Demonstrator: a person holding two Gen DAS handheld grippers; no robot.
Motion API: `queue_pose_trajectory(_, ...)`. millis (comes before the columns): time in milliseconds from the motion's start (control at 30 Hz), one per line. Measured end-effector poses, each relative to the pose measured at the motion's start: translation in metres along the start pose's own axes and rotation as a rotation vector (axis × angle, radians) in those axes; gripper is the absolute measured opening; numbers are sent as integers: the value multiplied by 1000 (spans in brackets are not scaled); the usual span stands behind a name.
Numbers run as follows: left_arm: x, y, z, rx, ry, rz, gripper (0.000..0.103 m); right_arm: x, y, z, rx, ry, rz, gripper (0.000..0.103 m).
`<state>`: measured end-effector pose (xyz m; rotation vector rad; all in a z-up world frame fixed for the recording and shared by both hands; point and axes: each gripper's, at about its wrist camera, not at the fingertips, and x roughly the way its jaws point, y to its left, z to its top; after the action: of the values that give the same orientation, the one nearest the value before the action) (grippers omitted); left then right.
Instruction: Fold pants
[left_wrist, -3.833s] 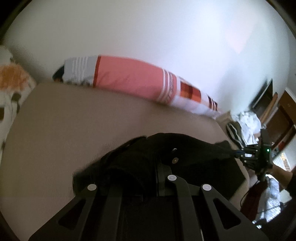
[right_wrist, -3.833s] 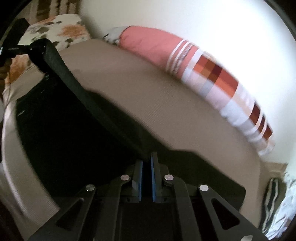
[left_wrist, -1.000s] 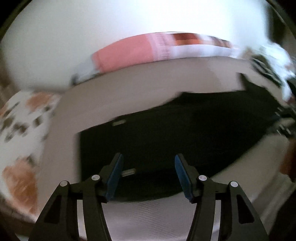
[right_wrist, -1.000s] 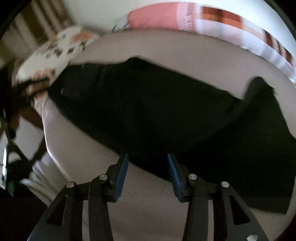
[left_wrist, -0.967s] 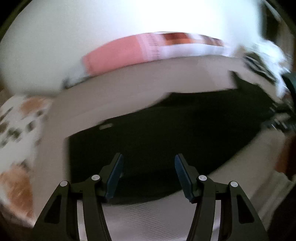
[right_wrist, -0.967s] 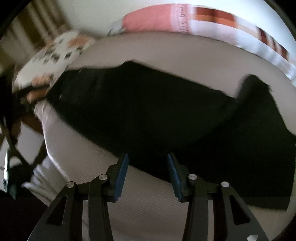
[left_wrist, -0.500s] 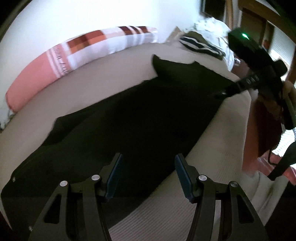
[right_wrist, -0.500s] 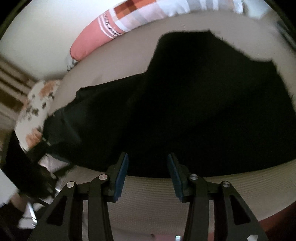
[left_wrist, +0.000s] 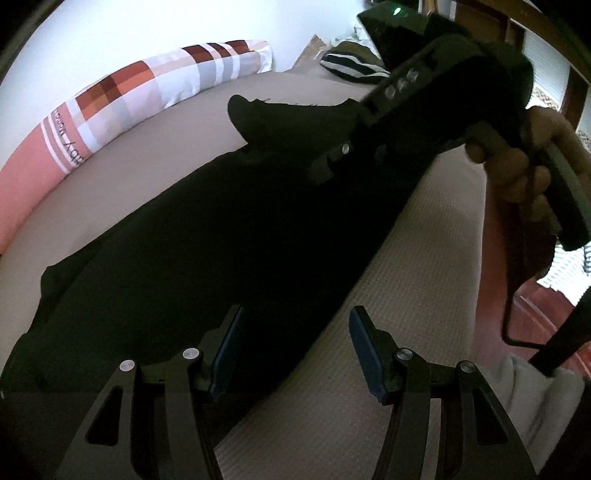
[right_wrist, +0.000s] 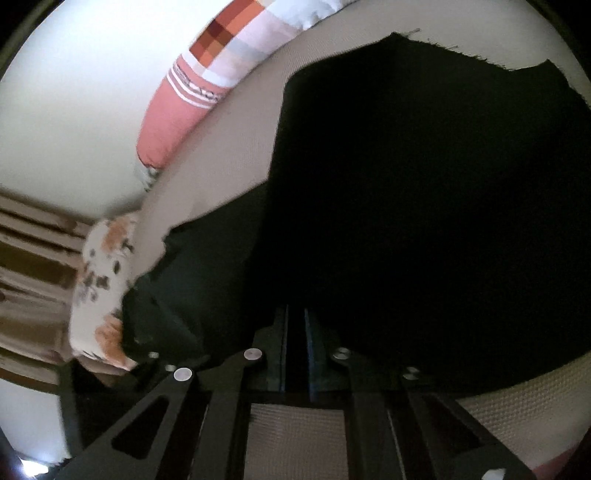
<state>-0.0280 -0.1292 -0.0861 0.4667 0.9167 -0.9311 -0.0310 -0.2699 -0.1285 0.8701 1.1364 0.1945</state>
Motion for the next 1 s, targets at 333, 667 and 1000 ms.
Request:
queue_pose_trajectory(333, 15, -15, 12, 22, 6, -20, 15, -30, -9, 0, 40, -113, 82, 10)
queue_pose_trajectory(667, 10, -3, 16, -66, 9, -75, 9, -48, -92, 4, 233, -189, -40, 29)
queue_pose_trajectory(1000, 8, 3, 11, -118, 26, -88, 14, -52, -131, 75, 319, -306, 6, 26)
